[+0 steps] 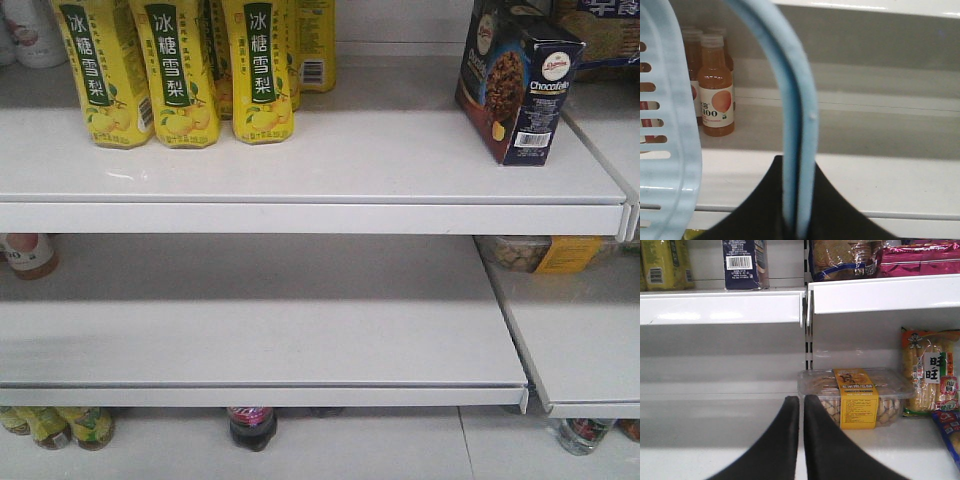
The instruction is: Left arm holds basket, right arm returns cookies
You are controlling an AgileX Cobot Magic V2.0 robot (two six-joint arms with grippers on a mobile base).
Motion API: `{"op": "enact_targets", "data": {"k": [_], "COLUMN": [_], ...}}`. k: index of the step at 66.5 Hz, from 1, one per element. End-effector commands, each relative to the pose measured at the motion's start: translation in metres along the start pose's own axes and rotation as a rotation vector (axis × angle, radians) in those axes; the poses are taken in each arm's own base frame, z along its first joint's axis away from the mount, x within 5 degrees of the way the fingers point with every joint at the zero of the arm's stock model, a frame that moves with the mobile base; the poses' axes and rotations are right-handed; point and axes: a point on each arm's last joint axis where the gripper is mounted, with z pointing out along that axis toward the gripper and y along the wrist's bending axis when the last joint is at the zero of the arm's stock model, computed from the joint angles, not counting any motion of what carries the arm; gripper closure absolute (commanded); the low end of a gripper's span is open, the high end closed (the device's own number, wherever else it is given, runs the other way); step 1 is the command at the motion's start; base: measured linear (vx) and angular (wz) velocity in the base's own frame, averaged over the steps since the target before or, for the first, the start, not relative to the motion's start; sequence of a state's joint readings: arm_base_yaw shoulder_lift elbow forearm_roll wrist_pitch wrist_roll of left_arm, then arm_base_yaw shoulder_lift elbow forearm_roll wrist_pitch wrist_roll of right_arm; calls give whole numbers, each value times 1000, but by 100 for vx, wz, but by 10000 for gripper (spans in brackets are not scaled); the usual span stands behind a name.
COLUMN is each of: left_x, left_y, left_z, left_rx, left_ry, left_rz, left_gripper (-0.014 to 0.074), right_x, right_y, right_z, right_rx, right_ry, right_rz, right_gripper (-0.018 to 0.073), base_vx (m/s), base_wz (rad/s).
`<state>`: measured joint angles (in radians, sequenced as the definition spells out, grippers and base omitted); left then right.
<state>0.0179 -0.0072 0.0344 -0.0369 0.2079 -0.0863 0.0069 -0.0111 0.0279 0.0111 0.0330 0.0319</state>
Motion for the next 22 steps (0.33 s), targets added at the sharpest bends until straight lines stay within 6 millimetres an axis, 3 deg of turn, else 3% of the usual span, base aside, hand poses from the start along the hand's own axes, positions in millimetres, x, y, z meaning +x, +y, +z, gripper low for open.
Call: {"op": "enact_targets", "data": {"k": [1, 22], "left_x": [-20, -20], "left_y": [-2, -2], "left_z": [-5, -5], "left_rx": [17, 17], "left_ry": [-146, -146], "left_rz": [30, 30], "left_gripper": [599, 599], "right_x": [-1, -1], "right_y": [0, 0], "right_z": [-1, -1], "right_rx": [4, 4], "right_ry": [-63, -63], "right_rz": [-21, -21], "right_gripper": [566, 566], "base_vx": [0, 0], "base_wz": [0, 0]}}
